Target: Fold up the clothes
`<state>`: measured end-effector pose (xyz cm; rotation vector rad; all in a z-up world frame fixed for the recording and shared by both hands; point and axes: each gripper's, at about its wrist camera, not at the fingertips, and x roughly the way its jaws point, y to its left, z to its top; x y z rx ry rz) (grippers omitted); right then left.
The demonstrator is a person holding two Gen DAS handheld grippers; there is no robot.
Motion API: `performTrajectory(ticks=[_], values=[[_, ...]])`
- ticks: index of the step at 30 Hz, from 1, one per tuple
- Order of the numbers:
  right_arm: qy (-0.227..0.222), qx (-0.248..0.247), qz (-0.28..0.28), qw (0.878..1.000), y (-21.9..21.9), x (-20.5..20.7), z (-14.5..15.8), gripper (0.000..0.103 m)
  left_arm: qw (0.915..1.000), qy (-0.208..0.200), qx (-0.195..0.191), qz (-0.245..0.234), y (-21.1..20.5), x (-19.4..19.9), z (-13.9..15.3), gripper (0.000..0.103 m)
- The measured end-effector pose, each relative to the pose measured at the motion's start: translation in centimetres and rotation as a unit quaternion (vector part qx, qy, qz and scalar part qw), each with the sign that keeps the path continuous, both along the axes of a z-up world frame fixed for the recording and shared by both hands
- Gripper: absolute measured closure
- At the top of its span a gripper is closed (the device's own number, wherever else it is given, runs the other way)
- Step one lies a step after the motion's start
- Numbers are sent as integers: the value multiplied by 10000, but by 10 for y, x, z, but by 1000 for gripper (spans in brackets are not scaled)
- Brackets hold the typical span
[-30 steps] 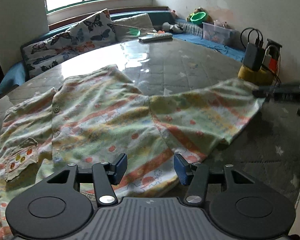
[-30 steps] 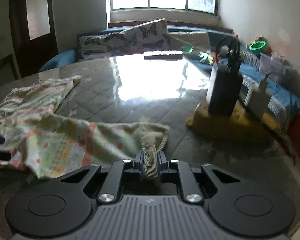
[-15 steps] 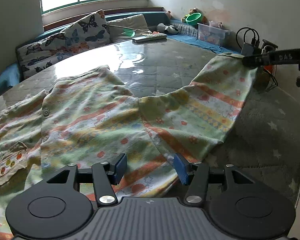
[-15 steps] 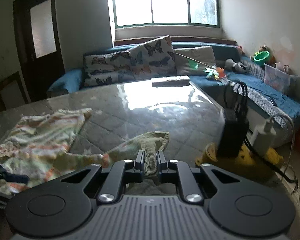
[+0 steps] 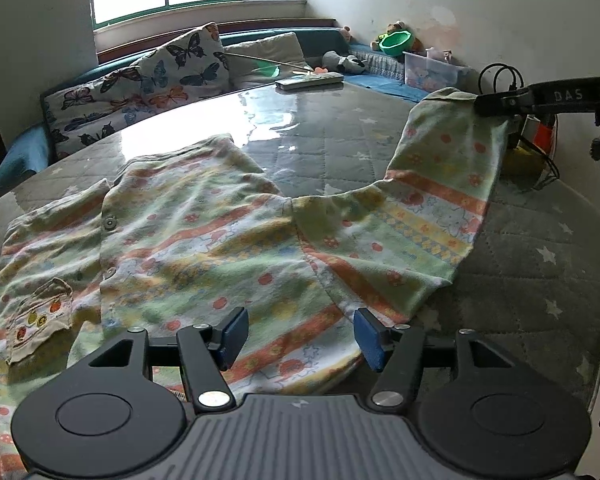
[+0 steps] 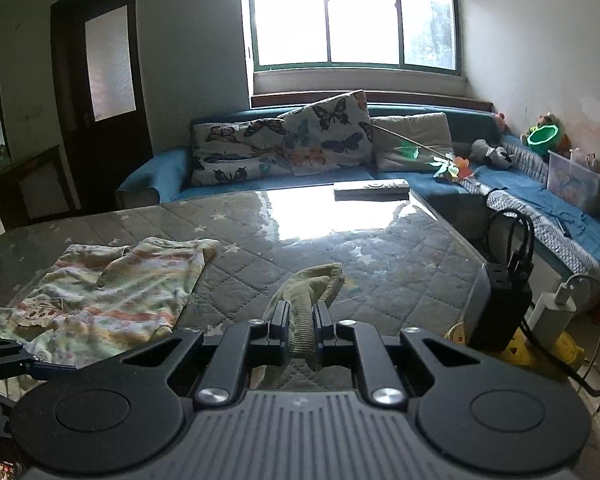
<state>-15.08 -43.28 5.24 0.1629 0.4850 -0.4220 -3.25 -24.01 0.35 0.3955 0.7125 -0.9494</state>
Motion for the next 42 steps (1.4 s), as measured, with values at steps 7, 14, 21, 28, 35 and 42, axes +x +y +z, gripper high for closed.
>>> performTrajectory(ticks=[7, 14, 21, 28, 35, 42], values=[[224, -167, -279, 9992, -7, -3, -12, 91, 10000, 16, 2, 25, 2, 0, -1, 40], [664, -164, -760, 9948, -27, -9, -39, 81, 9998, 15, -42, 181, 11, 4, 1, 35], [528, -211, -409, 9975, -5, -10, -47, 57, 9978, -84, -211, 628, 34, 10, 13, 29], [594, -125, 189, 9980, 33, 13, -73, 28, 9845, -644, -530, 1544, 91, 16, 34, 12], [648, -83, 302, 9974, 43, 25, -86, 19, 9529, -1136, -561, 2756, 160, 32, 31, 3], [654, -83, 265, 9975, 42, 26, -94, 9, 9178, -1039, -208, 3827, 209, 60, -4, 2]])
